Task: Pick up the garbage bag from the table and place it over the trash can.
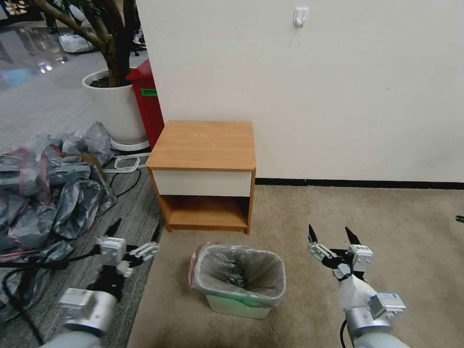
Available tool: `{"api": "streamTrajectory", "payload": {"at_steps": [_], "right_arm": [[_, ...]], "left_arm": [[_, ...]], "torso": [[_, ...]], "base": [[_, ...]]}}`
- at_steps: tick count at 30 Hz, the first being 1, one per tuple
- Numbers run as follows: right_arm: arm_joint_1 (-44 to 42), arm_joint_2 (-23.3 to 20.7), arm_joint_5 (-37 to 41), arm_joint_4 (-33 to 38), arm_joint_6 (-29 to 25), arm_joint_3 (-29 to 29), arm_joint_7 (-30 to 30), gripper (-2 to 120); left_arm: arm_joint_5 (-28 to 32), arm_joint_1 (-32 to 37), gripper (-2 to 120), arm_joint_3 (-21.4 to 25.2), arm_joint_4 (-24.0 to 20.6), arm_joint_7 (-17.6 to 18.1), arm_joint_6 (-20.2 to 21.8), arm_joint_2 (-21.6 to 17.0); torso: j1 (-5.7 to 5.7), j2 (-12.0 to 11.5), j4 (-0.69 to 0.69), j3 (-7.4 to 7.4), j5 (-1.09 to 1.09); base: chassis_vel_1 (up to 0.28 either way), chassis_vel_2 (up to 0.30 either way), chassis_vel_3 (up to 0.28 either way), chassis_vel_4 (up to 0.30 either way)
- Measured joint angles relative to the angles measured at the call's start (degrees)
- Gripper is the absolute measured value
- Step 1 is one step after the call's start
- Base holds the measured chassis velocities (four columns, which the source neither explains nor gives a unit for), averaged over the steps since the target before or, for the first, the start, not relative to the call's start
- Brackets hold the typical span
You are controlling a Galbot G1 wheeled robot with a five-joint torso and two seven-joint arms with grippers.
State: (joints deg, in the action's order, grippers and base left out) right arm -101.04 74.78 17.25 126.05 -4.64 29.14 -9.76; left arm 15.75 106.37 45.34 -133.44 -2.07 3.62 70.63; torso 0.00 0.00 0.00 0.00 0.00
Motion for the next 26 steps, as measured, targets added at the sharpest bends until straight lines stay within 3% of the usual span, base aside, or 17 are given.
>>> {"api": "streamTrajectory", "payload": {"at_steps": [26], "right_arm": [[0.0, 0.3, -0.9, -0.4, 0.4, 1.2, 0.2, 100]], "left_arm": [[0.4, 0.2, 100, -0.1, -0.4, 0.2, 1.6, 0.2]], "torso": [[0.0, 0.0, -0.01, 0.0, 0.0]], "base": [[0.0, 0.0, 0.0, 0.0]]}}
